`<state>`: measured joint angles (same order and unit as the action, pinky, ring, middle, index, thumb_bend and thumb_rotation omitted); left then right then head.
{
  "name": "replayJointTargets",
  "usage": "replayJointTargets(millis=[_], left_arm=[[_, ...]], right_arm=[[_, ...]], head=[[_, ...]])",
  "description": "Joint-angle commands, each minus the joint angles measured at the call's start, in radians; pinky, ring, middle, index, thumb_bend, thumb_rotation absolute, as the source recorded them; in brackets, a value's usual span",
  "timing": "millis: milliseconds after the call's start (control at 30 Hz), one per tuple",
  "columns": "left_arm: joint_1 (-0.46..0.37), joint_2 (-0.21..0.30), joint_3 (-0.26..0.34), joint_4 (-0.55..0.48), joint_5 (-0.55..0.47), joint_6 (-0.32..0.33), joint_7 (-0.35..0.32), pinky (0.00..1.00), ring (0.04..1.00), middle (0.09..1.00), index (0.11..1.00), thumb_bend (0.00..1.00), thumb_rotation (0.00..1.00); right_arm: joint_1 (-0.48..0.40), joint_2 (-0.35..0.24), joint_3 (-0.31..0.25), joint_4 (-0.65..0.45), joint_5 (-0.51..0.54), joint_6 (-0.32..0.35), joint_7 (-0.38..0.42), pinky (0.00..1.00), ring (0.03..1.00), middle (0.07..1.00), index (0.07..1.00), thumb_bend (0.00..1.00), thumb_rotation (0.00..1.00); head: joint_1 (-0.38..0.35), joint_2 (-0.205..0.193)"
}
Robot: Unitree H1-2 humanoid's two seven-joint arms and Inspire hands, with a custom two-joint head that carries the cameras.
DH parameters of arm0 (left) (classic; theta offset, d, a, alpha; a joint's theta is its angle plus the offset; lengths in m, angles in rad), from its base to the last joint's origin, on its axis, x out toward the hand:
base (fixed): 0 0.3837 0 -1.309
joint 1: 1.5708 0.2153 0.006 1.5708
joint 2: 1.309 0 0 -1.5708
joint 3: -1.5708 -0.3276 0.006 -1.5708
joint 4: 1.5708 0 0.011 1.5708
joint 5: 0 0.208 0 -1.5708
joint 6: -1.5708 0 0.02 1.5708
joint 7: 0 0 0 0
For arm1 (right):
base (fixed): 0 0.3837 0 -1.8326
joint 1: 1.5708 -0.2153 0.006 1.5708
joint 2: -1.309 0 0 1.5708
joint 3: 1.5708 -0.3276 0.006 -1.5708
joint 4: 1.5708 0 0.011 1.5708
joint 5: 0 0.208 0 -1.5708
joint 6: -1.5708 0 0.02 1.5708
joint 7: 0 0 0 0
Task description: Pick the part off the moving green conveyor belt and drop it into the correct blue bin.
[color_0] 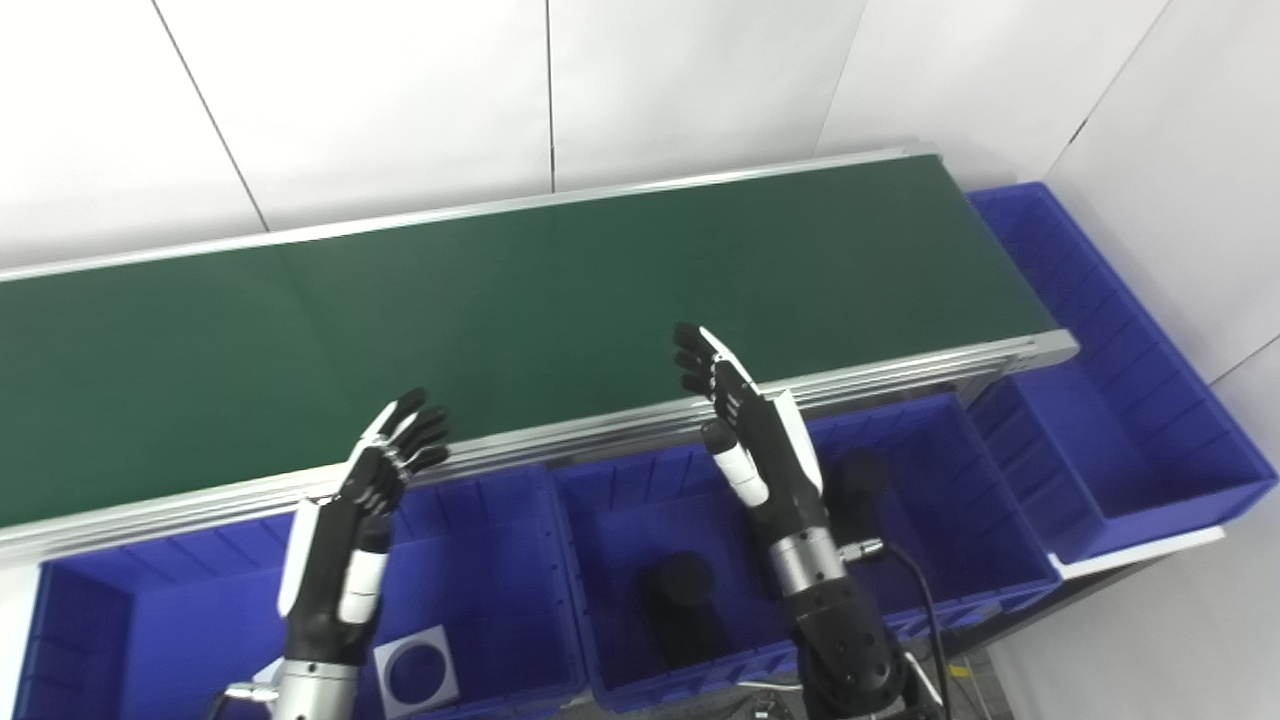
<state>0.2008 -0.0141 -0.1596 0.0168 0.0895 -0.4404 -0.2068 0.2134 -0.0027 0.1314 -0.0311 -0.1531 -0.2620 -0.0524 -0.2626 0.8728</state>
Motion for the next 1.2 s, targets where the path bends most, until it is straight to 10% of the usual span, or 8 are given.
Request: replayJointTargets(millis=[0,533,1167], left_arm=[[-0.008,0.002,-0.019,-0.043,0.028,-0.028,0.037,0.77,0.835,0.840,0.876,0.47,1.00],[0.008,0.046,-0.134,0.014,0.072,-0.030,0.174,0.87,0.877,0.860,0.885,0.49,1.00],[0.006,0.094,-0.212,0.056,0.069,-0.030,0.263,0.84,0.864,0.860,0.881,0.45,1.00]], right_arm=[[-0.003,0.005,0.012,-0.007,0.013,-0.078,0.013,0.84,0.864,0.885,0.896,0.87,1.00],[0.040,-0.011,0.074,0.084,0.034,-0.173,0.062,0.80,0.838,0.838,0.848,0.88,1.00],[0.050,-0.023,0.085,0.157,0.006,-0.205,0.050,0.80,0.839,0.864,0.848,0.86,0.92]], head=[[0.001,0.001],[0.222,-0.018],[0.202,-0.050]])
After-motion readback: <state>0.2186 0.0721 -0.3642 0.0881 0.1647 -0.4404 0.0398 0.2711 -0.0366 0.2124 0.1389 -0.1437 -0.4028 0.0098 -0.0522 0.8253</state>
